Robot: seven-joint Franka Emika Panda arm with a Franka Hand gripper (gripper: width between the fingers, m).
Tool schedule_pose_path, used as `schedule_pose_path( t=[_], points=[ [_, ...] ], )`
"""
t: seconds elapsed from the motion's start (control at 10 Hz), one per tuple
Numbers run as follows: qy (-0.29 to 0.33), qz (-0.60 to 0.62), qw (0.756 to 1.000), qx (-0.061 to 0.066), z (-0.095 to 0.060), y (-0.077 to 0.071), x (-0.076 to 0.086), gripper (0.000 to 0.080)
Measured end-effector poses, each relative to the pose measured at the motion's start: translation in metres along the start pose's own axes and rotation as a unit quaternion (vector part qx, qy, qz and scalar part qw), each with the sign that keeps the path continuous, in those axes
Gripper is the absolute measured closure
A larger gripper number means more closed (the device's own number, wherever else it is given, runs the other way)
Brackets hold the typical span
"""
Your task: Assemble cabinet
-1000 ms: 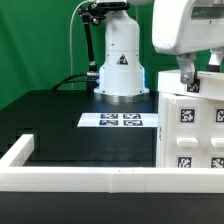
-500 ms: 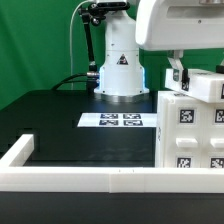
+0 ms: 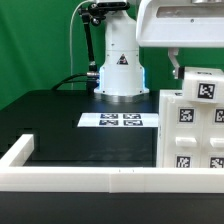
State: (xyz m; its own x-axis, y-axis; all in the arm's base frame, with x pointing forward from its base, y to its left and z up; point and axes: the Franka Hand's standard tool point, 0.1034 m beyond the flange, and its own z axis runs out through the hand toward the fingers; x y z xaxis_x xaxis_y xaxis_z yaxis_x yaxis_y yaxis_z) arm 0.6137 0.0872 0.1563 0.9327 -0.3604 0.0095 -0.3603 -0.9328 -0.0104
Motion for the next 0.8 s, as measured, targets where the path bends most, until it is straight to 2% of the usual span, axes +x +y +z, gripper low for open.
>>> schedule_pose_path(
  t=[0.4,0.8],
  points=[
    [0.001,0.171,0.985,0.001,-0.0003,-0.0011,0.0002,0.0239],
    [0.018,0.365,0.930,0.017,0.0017,-0.0032,0.0042,0.0239]
  ],
)
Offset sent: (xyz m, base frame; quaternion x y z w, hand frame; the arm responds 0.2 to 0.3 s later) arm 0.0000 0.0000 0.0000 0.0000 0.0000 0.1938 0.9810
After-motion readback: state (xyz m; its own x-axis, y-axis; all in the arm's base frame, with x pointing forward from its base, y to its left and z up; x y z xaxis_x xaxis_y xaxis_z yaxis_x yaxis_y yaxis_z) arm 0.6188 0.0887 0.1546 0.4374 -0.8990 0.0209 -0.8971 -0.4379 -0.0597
